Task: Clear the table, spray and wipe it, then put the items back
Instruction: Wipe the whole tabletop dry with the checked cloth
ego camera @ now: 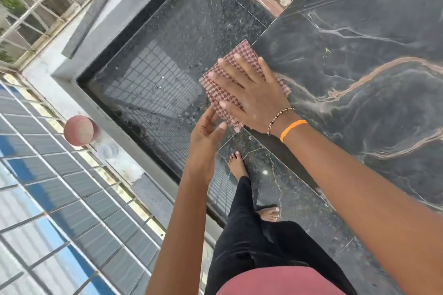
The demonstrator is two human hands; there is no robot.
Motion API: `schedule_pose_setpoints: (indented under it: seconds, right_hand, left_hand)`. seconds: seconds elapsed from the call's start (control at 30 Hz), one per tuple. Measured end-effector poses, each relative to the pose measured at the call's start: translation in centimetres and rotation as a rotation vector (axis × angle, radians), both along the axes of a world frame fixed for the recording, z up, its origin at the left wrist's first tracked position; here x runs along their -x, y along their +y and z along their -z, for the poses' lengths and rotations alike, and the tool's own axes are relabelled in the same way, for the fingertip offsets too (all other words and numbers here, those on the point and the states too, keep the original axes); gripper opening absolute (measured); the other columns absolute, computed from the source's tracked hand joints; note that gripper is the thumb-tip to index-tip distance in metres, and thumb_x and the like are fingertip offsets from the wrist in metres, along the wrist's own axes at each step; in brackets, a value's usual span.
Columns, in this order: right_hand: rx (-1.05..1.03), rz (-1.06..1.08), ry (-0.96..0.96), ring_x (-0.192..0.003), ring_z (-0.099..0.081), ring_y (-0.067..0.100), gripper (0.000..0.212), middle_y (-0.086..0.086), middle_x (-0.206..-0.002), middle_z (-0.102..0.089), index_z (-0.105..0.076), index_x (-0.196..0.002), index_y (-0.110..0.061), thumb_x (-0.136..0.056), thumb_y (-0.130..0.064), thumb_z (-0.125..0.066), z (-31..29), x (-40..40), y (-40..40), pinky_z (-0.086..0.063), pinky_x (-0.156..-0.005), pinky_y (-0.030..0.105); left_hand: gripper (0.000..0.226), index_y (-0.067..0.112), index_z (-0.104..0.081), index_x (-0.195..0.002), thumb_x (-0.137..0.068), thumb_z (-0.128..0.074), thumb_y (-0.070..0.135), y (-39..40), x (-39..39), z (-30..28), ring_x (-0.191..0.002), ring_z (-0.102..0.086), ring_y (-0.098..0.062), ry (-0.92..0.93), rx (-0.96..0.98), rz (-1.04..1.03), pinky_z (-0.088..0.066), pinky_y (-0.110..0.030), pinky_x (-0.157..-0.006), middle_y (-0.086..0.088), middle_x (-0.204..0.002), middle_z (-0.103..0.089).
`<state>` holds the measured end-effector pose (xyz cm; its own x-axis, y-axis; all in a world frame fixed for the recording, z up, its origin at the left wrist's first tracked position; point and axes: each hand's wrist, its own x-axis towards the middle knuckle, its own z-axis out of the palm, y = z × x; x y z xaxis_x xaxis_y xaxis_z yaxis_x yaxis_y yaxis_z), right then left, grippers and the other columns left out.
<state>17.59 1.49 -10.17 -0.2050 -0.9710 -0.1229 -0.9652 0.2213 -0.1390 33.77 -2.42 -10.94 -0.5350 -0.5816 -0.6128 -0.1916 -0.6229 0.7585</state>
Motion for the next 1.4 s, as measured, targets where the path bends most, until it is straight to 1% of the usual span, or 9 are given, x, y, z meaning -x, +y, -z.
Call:
schedule_pose_setpoints:
  seconds: [0.17,0.27,0.37,0.63,0.73,0.93,1.1,1.2,1.4]
  right_hand:
    - [-0.006,0.235,-0.020,-0.147,-0.007,0.025,0.057,-0.004,-0.159,-0.009,-0.011,-0.148,-0.033,-0.095,-0.049,-0.023,0.0,4.1,3.4,-0.005,-0.115,0.054]
    - [-0.008,0.436,-0.026,-0.147,-0.007,0.026,0.057,-0.003,-0.159,-0.009,-0.011,-0.148,-0.034,-0.095,-0.049,-0.024,-0.1,6.6,9.4,-0.006,-0.115,0.054]
    - [-0.017,0.652,-0.022,-0.147,-0.007,0.025,0.059,-0.004,-0.159,-0.008,-0.011,-0.148,-0.034,-0.092,-0.049,-0.022,-0.3,8.1,16.7,-0.006,-0.115,0.054]
    - [-0.076,1.059,-0.035,-0.145,-0.006,0.035,0.067,0.007,-0.159,-0.009,-0.011,-0.149,-0.025,-0.087,-0.049,-0.016,-1.1,2.2,28.5,-0.008,-0.114,0.059]
    - [-0.073,1.063,-0.053,-0.145,-0.002,0.037,0.064,0.009,-0.159,-0.005,-0.010,-0.150,-0.025,-0.090,-0.046,-0.021,-0.7,-2.9,25.6,-0.003,-0.113,0.061]
    - [-0.023,0.663,-0.077,-0.146,-0.003,0.033,0.063,0.005,-0.159,-0.007,-0.012,-0.149,-0.027,-0.091,-0.043,-0.030,0.0,-7.2,17.1,-0.001,-0.113,0.060]
    - [-0.041,0.365,-0.006,-0.146,-0.008,0.029,0.062,0.000,-0.159,-0.009,-0.011,-0.148,-0.030,-0.091,-0.041,-0.031,0.1,-7.5,20.9,-0.006,-0.115,0.055]
    - [-0.029,0.442,0.011,-0.145,-0.016,0.028,0.062,-0.001,-0.158,-0.016,-0.015,-0.148,-0.031,-0.088,-0.041,-0.031,-0.1,-7.3,26.6,-0.013,-0.115,0.054]
    - [-0.094,0.800,-0.022,-0.144,-0.018,0.029,0.062,-0.001,-0.157,-0.018,-0.015,-0.148,-0.032,-0.088,-0.042,-0.025,-0.3,-6.6,38.0,-0.012,-0.114,0.055]
  left_hand:
    - [0.059,0.021,-0.040,-0.138,-0.085,-0.065,0.012,2.9,0.5,-0.5,-0.091,-0.060,0.013,-0.065,0.037,0.267,-0.047,-0.004,-0.068,0.007,-0.127,-0.053]
    - [0.032,0.020,-0.057,-0.111,-0.082,-0.069,0.016,5.6,1.1,-0.9,-0.079,-0.060,0.014,-0.114,0.036,0.348,-0.046,-0.005,-0.067,0.014,-0.101,-0.060]
    - [0.012,0.017,-0.057,-0.090,-0.085,-0.067,0.020,8.0,1.7,-1.1,-0.067,-0.056,0.009,-0.210,0.069,0.347,-0.043,-0.016,-0.071,0.019,-0.074,-0.057]
    - [0.013,0.013,-0.052,-0.086,-0.090,-0.060,0.023,9.0,1.9,-1.2,-0.071,-0.054,-0.006,-0.257,0.231,0.354,-0.042,-0.018,-0.067,0.009,-0.076,-0.053]
    - [0.011,0.016,-0.054,-0.085,-0.090,-0.060,0.023,8.8,2.0,-1.2,-0.060,-0.059,0.006,-0.266,0.271,0.383,-0.044,-0.007,-0.058,0.009,-0.078,-0.056]
    - [0.016,0.018,-0.059,-0.083,-0.093,-0.056,0.031,9.5,1.6,-1.0,-0.082,-0.059,-0.014,-0.299,0.312,0.371,-0.044,-0.022,-0.073,-0.001,-0.088,-0.064]
    - [0.025,0.022,-0.063,-0.095,-0.099,-0.041,0.034,13.2,0.4,-1.3,-0.087,-0.062,-0.011,-0.328,0.160,0.317,-0.046,-0.023,-0.073,0.003,-0.098,-0.066]
    - [0.029,0.019,-0.063,-0.110,-0.099,-0.041,0.033,15.6,0.1,-1.6,-0.085,-0.059,-0.009,-0.304,0.108,0.411,-0.047,-0.023,-0.076,0.006,-0.095,-0.065]
    - [0.029,0.019,-0.059,-0.102,-0.096,-0.042,0.042,18.5,2.1,-1.9,-0.086,-0.063,-0.010,-0.306,0.088,0.607,-0.049,-0.028,-0.084,0.005,-0.098,-0.066]
